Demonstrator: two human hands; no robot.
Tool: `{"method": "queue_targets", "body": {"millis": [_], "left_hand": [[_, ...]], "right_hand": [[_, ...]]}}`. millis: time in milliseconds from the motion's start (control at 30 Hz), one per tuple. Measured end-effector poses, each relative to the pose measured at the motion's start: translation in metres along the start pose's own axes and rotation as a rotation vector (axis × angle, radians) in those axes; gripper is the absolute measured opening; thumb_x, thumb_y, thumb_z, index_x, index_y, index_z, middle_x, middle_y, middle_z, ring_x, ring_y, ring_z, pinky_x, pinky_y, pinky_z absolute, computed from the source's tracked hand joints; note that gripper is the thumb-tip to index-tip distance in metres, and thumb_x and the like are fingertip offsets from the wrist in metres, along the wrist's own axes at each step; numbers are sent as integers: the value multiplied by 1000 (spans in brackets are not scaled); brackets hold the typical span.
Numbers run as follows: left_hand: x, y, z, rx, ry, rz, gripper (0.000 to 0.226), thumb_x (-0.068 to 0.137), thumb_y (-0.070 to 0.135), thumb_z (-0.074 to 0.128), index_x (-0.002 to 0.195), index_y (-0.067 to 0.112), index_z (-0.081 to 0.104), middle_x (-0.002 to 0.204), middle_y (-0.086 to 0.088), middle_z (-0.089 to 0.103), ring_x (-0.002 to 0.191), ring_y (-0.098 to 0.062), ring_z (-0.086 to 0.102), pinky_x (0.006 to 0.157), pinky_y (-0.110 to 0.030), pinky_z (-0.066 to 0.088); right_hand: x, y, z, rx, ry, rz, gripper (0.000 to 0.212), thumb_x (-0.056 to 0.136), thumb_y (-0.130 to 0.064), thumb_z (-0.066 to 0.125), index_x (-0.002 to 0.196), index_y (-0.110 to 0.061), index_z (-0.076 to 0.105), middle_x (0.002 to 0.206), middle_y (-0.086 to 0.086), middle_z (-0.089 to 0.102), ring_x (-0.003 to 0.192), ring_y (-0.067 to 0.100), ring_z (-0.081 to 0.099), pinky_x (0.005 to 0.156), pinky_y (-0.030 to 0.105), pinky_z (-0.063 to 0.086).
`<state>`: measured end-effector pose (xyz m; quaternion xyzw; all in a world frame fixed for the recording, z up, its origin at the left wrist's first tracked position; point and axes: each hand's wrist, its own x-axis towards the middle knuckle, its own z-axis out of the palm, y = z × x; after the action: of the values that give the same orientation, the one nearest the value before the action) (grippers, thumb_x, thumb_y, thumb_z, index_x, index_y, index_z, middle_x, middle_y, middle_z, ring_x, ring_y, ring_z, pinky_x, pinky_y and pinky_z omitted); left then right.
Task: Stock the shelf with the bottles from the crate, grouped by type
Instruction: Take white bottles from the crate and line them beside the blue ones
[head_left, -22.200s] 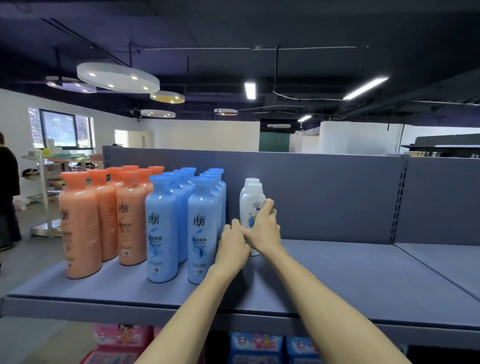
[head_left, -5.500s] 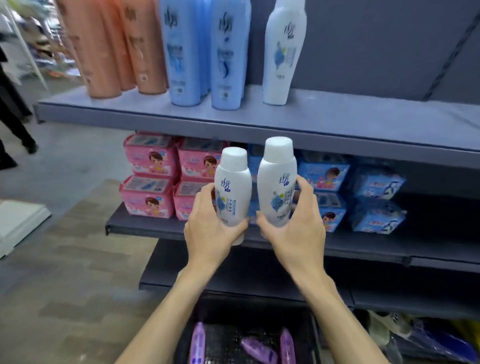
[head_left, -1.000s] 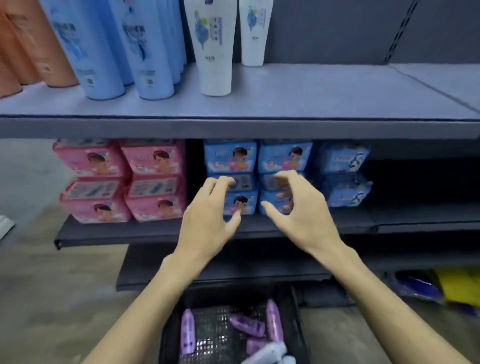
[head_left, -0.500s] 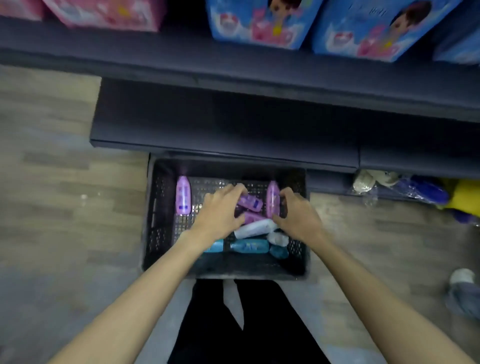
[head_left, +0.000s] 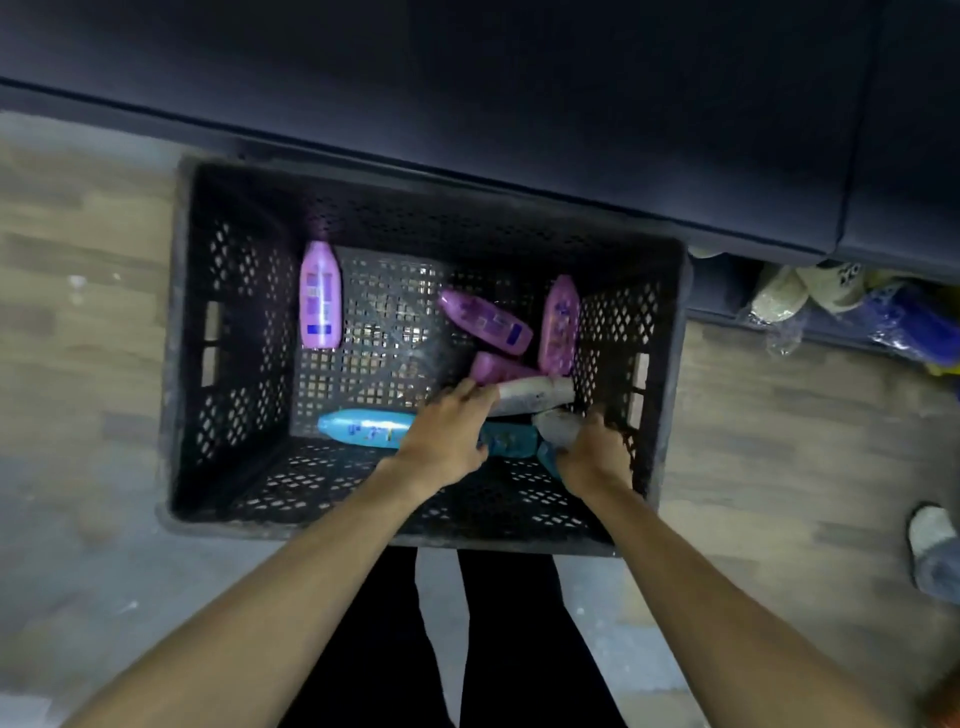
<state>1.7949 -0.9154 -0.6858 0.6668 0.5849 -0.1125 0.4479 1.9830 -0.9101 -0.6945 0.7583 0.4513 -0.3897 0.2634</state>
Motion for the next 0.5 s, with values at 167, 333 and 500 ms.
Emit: {"method": "queue_targets", "body": {"millis": [167, 333, 500], "left_hand": [[41, -19, 32, -3, -45, -51, 60, 81, 10, 70, 134, 15, 41, 129, -7, 44, 120, -29, 48, 94, -41, 43], [81, -27, 64, -20, -58, -132, 66, 79, 6, 72, 134, 11, 38, 137, -8, 40, 123, -31, 48, 93, -40, 45], [103, -30, 92, -37, -14, -131, 55, 78, -1, 68, 126, 8, 44, 136, -9, 40, 123, -33, 47, 99, -42, 43]], "right_hand": [[14, 2, 11, 0, 90, -98, 55, 90, -13, 65, 138, -13, 39, 130, 17, 49, 108, 37, 59, 84, 39, 48], [22, 12, 22, -76, 171, -220, 52, 90, -14, 64, 138, -18, 46, 133, 8, 49, 112, 34, 60, 92, 39, 47], [32, 12, 35, -1, 320, -313, 43, 89, -14, 68, 129, -25, 57, 124, 0, 54, 101, 28, 64, 82, 37, 49]]}}
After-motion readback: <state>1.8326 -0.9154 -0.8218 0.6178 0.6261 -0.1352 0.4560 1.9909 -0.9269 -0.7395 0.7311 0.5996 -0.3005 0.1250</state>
